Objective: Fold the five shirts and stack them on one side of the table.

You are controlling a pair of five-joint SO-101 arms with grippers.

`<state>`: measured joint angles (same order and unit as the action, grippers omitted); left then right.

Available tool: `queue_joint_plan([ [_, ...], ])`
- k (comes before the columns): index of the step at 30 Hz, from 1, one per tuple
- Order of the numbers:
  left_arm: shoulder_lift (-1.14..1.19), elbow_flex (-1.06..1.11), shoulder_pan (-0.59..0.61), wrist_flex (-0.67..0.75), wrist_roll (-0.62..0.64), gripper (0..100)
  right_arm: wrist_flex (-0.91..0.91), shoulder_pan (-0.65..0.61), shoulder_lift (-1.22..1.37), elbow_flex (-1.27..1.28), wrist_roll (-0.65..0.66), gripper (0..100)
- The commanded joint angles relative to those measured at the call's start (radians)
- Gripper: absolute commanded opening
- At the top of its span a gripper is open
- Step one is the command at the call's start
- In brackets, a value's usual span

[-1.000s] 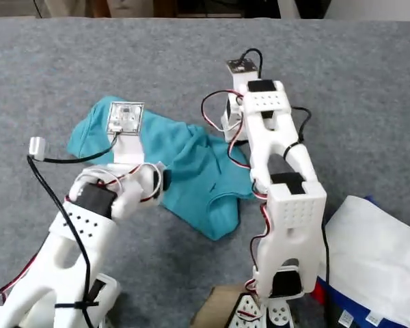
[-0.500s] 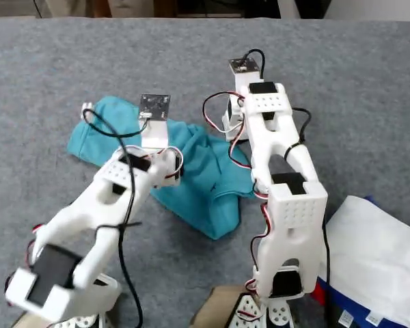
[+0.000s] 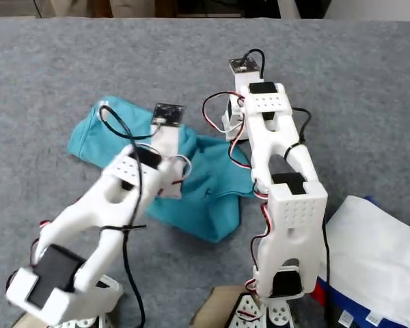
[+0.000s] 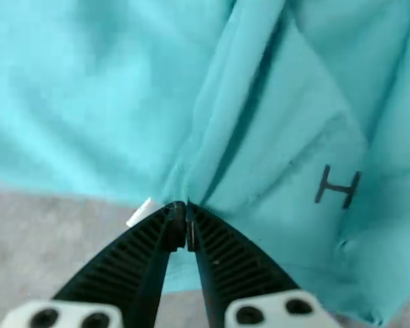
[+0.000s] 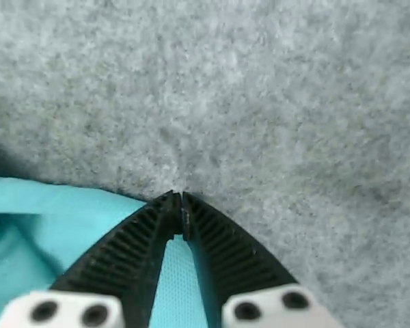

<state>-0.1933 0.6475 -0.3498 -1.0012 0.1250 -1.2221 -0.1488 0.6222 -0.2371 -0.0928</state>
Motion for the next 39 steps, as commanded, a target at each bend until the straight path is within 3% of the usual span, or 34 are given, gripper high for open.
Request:
queue_joint_plan([
  [1,-0.133,-0.012,0.112,-0.141,-0.048,2,0.026,0.022,-0.042,0.002,-0.011,0.5],
  [5,-0.309,0.092,0.199,-0.255,-0.150,2,0.035,0.022,-0.042,0.004,-0.011,0.5],
  [10,-0.575,0.242,0.233,-0.358,-0.180,2,0.040,0.022,-0.042,0.013,-0.011,0.5],
  [15,-0.796,0.321,0.310,-0.388,-0.258,2,0.052,0.025,-0.042,0.021,-0.011,0.5],
  [24,-0.858,0.385,0.477,-0.423,-0.436,2,0.060,0.044,-0.042,0.021,-0.011,0.5],
  [27,-0.858,0.342,0.477,-0.422,-0.437,5,0.060,0.044,-0.042,0.021,-0.011,0.5],
  [34,-0.858,0.157,0.473,-0.419,-0.365,28,0.054,0.041,-0.042,0.021,-0.011,0.5],
  [39,-0.835,0.071,0.302,-0.367,-0.222,28,0.058,-0.008,-0.050,0.053,-0.003,0.5],
])
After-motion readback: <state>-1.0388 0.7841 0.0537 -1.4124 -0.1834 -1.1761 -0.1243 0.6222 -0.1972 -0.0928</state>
